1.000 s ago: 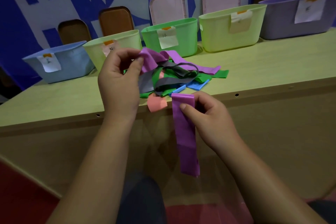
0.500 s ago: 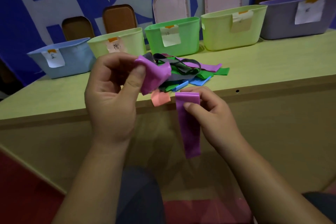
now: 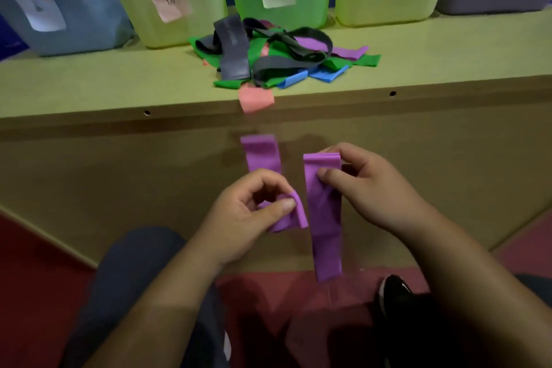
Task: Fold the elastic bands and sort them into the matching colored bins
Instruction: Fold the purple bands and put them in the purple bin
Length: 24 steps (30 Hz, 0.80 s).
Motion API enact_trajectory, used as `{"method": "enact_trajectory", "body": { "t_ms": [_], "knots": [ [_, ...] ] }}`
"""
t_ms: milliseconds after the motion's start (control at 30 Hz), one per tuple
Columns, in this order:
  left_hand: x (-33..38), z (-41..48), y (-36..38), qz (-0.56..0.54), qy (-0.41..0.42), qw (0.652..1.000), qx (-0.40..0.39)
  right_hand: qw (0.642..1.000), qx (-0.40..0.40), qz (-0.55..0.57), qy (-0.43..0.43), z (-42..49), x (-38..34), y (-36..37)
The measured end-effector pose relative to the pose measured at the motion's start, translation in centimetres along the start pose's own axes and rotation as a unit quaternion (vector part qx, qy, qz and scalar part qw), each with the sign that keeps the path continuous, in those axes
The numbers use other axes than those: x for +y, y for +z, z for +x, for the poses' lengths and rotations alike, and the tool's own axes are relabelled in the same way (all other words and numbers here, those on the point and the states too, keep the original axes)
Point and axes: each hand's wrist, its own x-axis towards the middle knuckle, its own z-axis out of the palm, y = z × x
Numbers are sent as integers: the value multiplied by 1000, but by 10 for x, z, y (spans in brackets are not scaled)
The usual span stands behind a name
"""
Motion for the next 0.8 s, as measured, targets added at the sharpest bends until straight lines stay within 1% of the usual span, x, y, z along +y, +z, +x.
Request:
{"method": "enact_trajectory", "body": {
  "t_ms": [100, 233, 300, 400, 500, 633, 800],
  "knots": [
    [-12, -8, 4, 11, -30, 998, -54, 999, -31, 3, 39, -6, 6, -4],
    [-25, -7, 4, 26, -44, 996, -76, 990, -92, 41, 98, -11, 12, -4],
    [-29, -4, 3, 7, -48, 996, -69, 984, -119, 72, 115, -12, 12, -2],
    [-33, 3, -1, -51, -64, 995, -63, 966, -159, 152, 136, -12, 8, 3],
    [-33, 6, -4, -75, -63, 994, -48, 954, -164, 206, 143, -9, 10, 7],
    [-33, 8, -6, -101, -54, 993, -20, 942, -176, 244, 148, -2, 13, 12],
    [-31, 11, -9, -111, -50, 993, -1, 934, -195, 256, 153, 1, 12, 14]
  ]
}}
